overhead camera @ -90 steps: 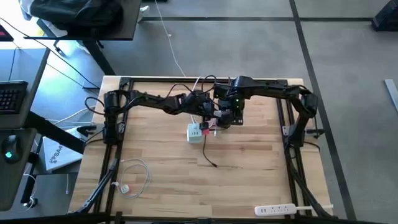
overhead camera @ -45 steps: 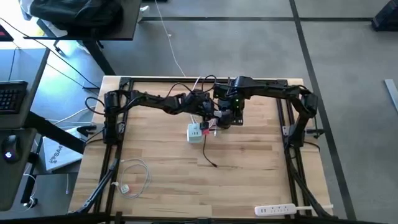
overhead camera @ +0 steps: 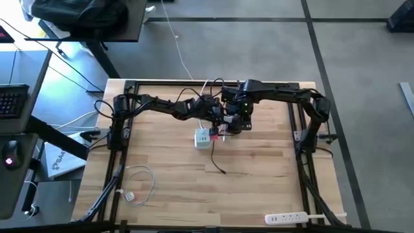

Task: Insert USB
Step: Insert the white charger adapter into the black outlet extension

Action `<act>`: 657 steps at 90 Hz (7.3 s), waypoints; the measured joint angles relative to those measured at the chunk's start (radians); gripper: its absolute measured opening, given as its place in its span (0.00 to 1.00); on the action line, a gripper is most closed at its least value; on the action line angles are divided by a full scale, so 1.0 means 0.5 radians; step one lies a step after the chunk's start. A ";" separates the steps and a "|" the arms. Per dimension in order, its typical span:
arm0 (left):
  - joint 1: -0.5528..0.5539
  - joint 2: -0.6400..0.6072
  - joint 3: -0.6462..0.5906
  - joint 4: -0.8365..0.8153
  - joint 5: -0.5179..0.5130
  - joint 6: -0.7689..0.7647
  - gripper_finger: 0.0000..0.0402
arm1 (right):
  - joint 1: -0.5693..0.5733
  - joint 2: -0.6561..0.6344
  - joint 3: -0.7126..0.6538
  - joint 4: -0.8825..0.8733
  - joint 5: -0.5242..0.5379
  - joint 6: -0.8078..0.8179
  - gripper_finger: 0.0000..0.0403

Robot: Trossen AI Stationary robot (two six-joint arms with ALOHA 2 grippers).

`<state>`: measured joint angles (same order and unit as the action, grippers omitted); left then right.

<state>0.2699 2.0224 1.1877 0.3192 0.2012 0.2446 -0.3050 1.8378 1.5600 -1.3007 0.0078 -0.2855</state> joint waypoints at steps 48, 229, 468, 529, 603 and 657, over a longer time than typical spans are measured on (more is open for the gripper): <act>-0.002 0.318 0.005 0.579 0.023 -0.152 0.23 | 0.008 0.056 -0.012 -0.137 0.060 0.099 0.56; -0.050 0.726 0.166 1.261 0.139 -0.158 0.23 | 0.005 0.046 -0.190 -0.130 0.073 0.083 0.56; 0.272 0.293 -0.212 0.957 0.318 0.098 0.23 | -0.357 0.110 0.011 0.329 -0.077 -0.092 0.56; 0.210 0.381 -0.220 1.168 0.245 -0.008 0.23 | -0.297 0.149 0.085 0.147 -0.007 -0.064 0.76; 0.209 0.381 -0.220 1.154 0.239 0.012 0.23 | -0.253 0.082 0.158 -0.056 -0.051 0.065 0.81; 0.181 0.379 -0.221 1.156 0.211 0.059 0.23 | -0.324 -0.677 -0.515 0.385 -0.010 0.176 0.81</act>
<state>0.3603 2.2120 1.0771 0.8970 0.3069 0.2741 -0.4669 1.4992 1.3027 -1.1083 0.0027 -0.1977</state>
